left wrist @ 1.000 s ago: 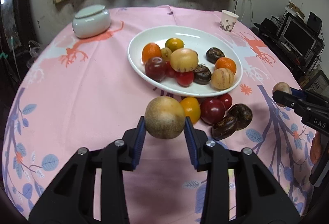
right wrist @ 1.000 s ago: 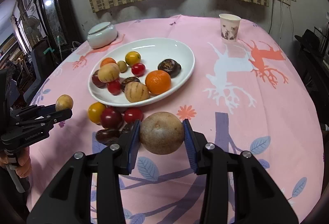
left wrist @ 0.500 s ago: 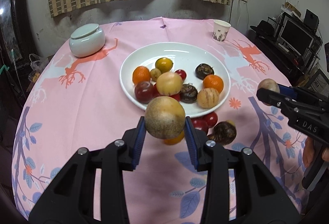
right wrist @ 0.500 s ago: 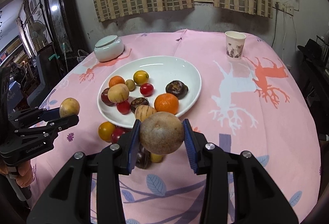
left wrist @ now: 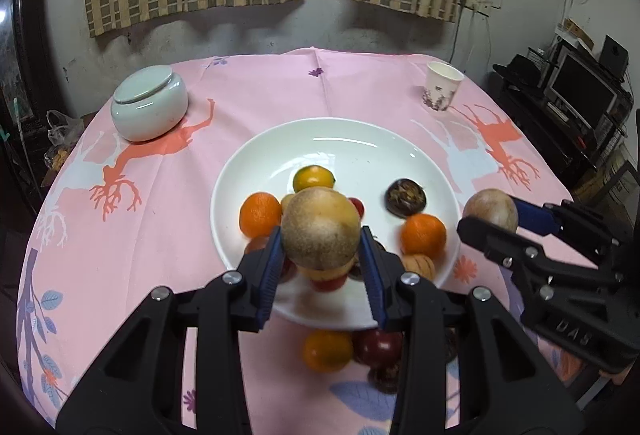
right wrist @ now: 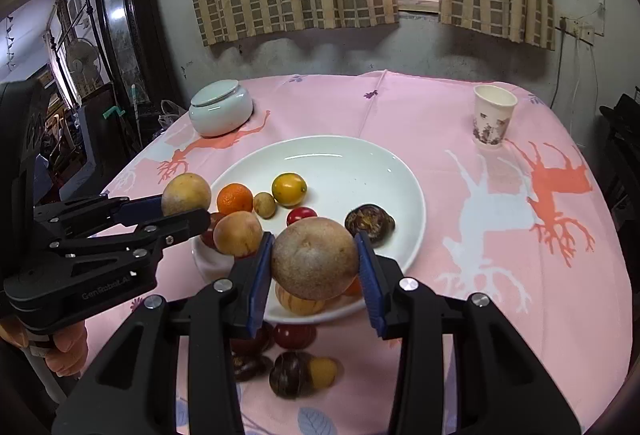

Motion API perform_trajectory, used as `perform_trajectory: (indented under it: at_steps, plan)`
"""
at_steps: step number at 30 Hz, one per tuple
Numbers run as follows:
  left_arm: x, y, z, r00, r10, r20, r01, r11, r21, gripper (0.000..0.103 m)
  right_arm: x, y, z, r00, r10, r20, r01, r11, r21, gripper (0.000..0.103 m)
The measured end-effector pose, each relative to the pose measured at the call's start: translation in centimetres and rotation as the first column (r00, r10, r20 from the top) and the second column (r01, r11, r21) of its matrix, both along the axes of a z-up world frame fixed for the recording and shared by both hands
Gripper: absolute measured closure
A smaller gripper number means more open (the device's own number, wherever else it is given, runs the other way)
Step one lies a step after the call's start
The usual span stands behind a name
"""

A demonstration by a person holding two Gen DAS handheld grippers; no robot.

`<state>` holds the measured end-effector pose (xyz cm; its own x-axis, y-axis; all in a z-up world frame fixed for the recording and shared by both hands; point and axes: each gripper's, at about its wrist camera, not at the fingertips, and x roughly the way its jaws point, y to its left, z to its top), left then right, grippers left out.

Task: Organize fruits
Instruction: 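Carry both brown round fruits onto the white plate and open both tools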

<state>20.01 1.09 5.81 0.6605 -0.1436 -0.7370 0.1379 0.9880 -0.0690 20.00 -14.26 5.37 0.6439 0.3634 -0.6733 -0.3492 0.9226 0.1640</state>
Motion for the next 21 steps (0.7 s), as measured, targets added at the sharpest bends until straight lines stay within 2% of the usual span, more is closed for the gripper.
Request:
perform_trajectory:
  at_steps: [4, 12, 17, 18, 20, 21]
  plan:
    - [2.0, -0.1, -0.7, 1.0, 0.01, -0.01, -0.011, 1.0, -0.007, 0.065, 1.7, 1.0, -1.2, 1.0, 0.011, -0.028, -0.011, 1.0, -0.006, 0.062]
    - [5.4, -0.9, -2.2, 0.999, 0.021, -0.027, -0.02, 0.999, 0.036, 0.065, 4.3, 2.1, -3.5, 0.998, -0.004, -0.059, 0.005, 1.0, 0.015, 0.062]
    - [6.4, -0.9, -3.4, 0.998, 0.033, -0.062, -0.031, 0.999, 0.043, 0.065, 5.2, 3.1, -4.6, 0.997, 0.001, -0.071, -0.003, 1.0, -0.022, 0.06]
    - [6.5, -0.8, -3.5, 0.997, 0.037, -0.061, -0.035, 0.998, 0.042, 0.062, 5.3, 3.2, -4.6, 0.998, -0.006, -0.068, 0.004, 1.0, -0.025, 0.055]
    - [6.4, -0.7, -3.2, 0.998, 0.043, -0.038, -0.042, 0.998, 0.046, 0.034, 4.9, 3.1, -4.2, 0.998, -0.035, -0.047, 0.034, 0.999, -0.024, 0.042]
    - [6.2, -0.6, -2.9, 0.998, 0.055, -0.012, -0.054, 0.997, 0.053, 0.032, 4.5, 3.0, -3.9, 0.999, -0.045, -0.024, 0.044, 0.999, -0.016, 0.04]
